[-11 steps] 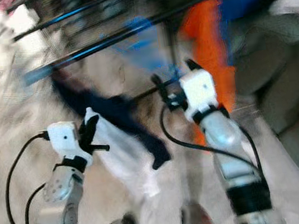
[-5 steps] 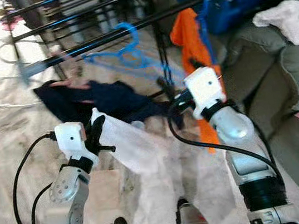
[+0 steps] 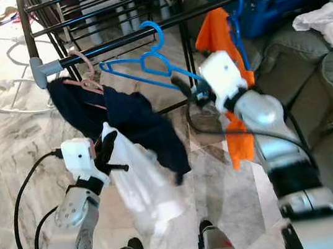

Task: Hang hanger

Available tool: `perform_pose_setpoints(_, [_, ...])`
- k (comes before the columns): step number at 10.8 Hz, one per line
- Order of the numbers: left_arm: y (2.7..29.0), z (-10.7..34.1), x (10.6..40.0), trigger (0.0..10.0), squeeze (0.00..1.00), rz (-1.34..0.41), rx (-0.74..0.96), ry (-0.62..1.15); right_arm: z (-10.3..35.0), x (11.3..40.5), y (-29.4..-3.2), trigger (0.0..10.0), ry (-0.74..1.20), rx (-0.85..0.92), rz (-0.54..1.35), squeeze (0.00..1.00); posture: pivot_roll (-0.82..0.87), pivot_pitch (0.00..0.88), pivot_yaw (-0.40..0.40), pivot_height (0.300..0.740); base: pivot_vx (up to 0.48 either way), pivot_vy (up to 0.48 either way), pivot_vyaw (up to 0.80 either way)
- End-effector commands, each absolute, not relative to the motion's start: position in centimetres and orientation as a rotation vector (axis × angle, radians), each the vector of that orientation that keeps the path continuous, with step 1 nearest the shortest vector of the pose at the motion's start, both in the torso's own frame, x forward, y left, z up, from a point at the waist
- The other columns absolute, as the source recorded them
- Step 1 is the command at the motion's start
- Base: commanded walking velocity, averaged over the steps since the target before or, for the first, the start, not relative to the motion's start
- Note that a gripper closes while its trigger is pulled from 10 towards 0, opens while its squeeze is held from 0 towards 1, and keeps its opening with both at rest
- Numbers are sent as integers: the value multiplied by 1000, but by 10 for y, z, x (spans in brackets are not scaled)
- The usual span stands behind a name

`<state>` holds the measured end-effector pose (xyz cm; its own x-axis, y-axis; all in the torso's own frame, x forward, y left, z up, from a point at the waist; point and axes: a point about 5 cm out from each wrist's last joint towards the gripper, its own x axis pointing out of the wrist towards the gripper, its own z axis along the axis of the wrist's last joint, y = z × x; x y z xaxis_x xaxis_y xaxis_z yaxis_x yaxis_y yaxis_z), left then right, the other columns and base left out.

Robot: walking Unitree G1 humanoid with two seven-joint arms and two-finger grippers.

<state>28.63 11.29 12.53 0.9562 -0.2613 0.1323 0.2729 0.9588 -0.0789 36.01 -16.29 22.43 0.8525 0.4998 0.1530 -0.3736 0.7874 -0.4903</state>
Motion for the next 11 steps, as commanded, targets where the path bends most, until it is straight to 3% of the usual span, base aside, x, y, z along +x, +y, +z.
perform_pose_setpoints(1, [116, 132, 283, 10000, 0, -265, -92, -158, 221, 360, -158, 10000, -286, -448, 492, 0, -119, 297, 54, 740, 0, 0, 0])
perform_pose_setpoints(5, [115, 131, 285, 10000, 0, -278, -75, -133, 213, 367, -161, 10000, -215, -473, 535, 0, -130, 309, 73, 740, 0, 0, 0])
perform_pose_setpoints(8, [114, 130, 283, 10000, 0, -293, -73, -125, 235, 386, -171, 10000, -222, -562, 488, 0, -123, 317, 77, 740, 0, 0, 0])
perform_pose_setpoints(11, [114, 129, 281, 10000, 0, -293, -68, -118, 223, 396, -170, 10000, -67, -515, 597, 0, -113, 319, 77, 740, 0, 0, 0])
